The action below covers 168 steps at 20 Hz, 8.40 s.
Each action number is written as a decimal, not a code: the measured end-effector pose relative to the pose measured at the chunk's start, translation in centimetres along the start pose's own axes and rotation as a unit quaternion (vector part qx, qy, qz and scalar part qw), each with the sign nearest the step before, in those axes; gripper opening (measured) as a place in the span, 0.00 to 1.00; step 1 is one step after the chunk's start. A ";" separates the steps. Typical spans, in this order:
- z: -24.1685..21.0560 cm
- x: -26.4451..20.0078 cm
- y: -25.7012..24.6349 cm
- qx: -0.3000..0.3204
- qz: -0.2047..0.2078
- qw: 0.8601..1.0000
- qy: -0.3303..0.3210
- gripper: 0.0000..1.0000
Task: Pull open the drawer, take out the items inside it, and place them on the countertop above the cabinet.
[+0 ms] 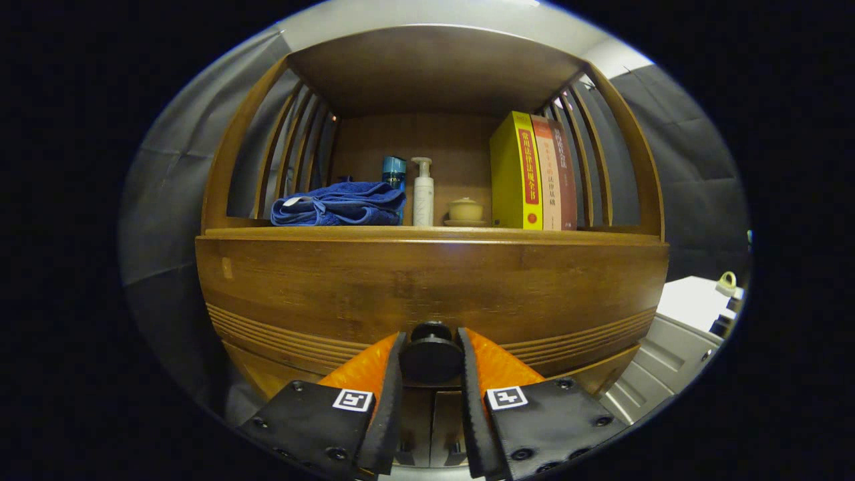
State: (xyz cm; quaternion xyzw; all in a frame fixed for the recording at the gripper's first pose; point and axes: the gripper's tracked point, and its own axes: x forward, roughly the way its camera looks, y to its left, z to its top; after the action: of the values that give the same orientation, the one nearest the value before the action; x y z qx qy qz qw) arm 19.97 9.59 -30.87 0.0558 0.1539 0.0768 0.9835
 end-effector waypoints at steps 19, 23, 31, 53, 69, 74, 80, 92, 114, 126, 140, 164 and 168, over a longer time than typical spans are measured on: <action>-2.6 -14.2 -0.2 -0.019 -0.046 0.991 0.126 0.40; -3.2 -16.8 -0.1 -0.015 -0.053 0.989 0.134 0.40; -4.3 -20.5 -0.4 -0.020 -0.059 0.984 0.164 0.40; -2.3 -20.6 -0.4 -0.005 -0.039 0.996 0.080 0.86; 20.1 -22.3 -0.9 -0.035 -0.064 0.995 -0.062 0.98; 18.4 -14.8 -2.9 -0.029 -0.099 0.991 0.088 0.98; 9.5 -9.7 -4.0 -0.052 -0.105 0.945 0.307 0.99; -0.6 -4.8 -1.5 -0.081 -0.035 0.875 0.476 0.99; 9.3 0.0 -0.2 -0.023 -0.026 0.860 0.509 0.42; 23.7 1.9 -0.5 -0.009 -0.071 0.901 0.427 0.42; 36.7 -0.5 -4.3 -0.037 -0.161 0.952 0.259 0.42; 34.5 19.9 -1.5 0.028 -0.024 0.967 0.251 0.43; 33.4 20.7 -1.8 0.027 -0.014 0.971 0.238 0.43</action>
State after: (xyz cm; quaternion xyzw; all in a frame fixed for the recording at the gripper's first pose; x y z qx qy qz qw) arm 50.05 8.45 -5.53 0.0599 0.3862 0.0699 0.9178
